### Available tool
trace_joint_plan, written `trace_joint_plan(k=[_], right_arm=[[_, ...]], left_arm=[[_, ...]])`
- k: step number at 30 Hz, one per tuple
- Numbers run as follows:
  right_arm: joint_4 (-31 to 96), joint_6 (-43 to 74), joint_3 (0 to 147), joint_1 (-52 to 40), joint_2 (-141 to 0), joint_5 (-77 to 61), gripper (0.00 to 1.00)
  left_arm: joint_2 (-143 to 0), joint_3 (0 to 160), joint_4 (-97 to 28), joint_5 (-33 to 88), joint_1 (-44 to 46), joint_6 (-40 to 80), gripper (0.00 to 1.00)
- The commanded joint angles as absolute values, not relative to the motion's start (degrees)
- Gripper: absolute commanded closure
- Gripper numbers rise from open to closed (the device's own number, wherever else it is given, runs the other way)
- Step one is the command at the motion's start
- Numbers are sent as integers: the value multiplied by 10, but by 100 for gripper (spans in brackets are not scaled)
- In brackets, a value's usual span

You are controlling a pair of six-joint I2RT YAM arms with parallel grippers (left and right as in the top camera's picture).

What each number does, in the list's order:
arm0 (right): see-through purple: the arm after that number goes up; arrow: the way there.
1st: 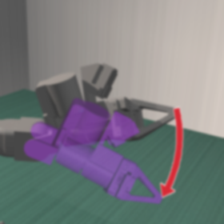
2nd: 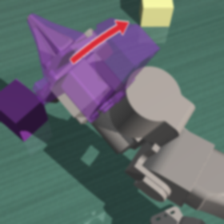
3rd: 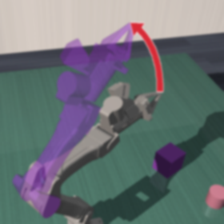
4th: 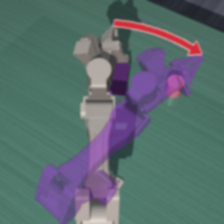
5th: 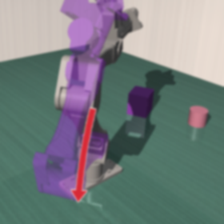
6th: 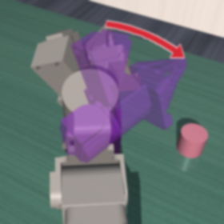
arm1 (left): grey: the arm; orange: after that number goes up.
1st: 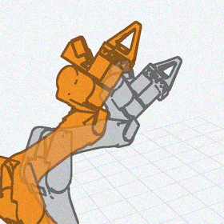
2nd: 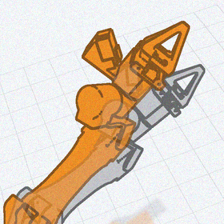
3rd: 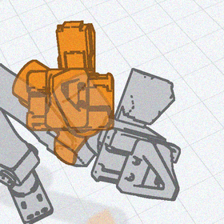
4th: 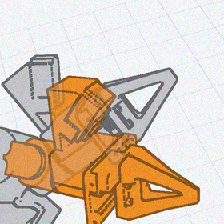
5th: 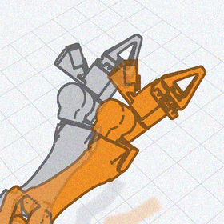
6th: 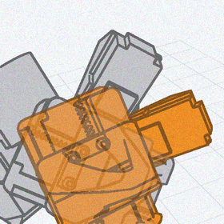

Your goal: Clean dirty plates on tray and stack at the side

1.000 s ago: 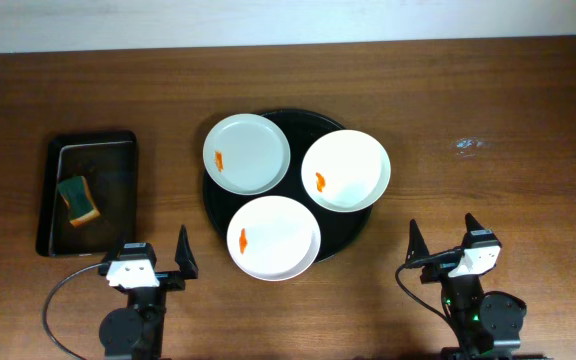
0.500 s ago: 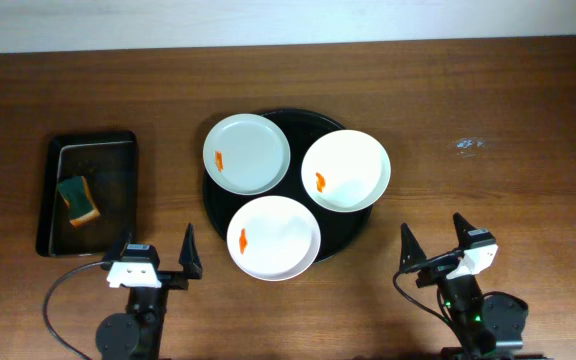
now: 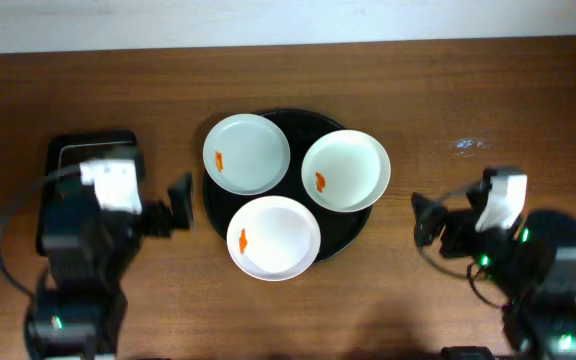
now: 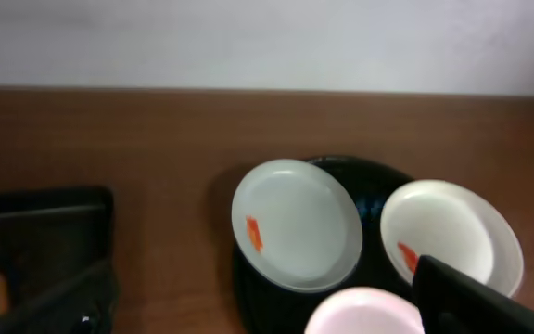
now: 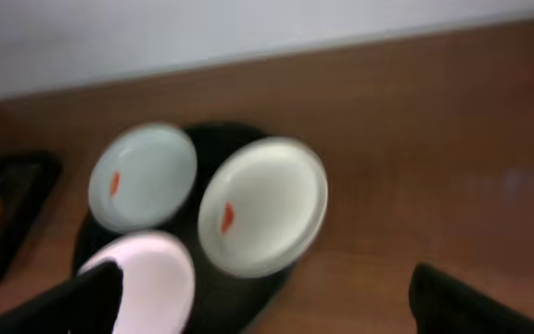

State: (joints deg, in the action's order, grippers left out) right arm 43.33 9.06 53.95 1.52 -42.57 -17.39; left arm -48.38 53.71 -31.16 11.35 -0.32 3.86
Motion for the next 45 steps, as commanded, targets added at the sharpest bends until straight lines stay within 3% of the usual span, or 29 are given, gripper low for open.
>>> trace_joint_plan(k=[1,3,8,10,12,13,14,17,19,23,28,33,37,45], right_arm=[[507,93,696,19,-536,-199,1],[522,96,761,19,-591,-229,1],[525,95,801,18,-671,-351,1],[541,95,801,-3,-693,-324,9],[561,95,801,-36,-708,-280,9],[571,94,801,-65,-718,-240,9],[576,92,801,-88,-726,-209,9],[573,93,801,-143,-741,-185,5],[562,96,801,-147,-745,-188,6],[569,95,801,-147,-754,-188,8],[573,95,801,-147,-758,-188,9],[573,95,801,-147,-764,-188,10],[573,95,801,-147,-764,-188,10],[580,95,801,-147,-764,-188,14]], left_arm=[[-574,655,-349,146,0,31,1],[-597,671,-361,169,0,35,1],[-630,671,-430,3,-55,127,1],[-656,671,-457,2,-121,137,1],[-689,671,-464,2,-172,132,1],[-714,671,-463,2,-194,132,8],[-742,671,-459,2,-210,121,22],[-821,671,-441,-11,-221,89,32],[-866,671,-426,-65,-221,89,45],[-949,671,-377,-175,-221,89,47],[-1012,671,-332,-186,-234,89,47],[-1080,671,-290,-179,-236,89,69],[-1116,671,-263,-138,-235,61,93],[-1135,686,-293,7,-234,0,100]])
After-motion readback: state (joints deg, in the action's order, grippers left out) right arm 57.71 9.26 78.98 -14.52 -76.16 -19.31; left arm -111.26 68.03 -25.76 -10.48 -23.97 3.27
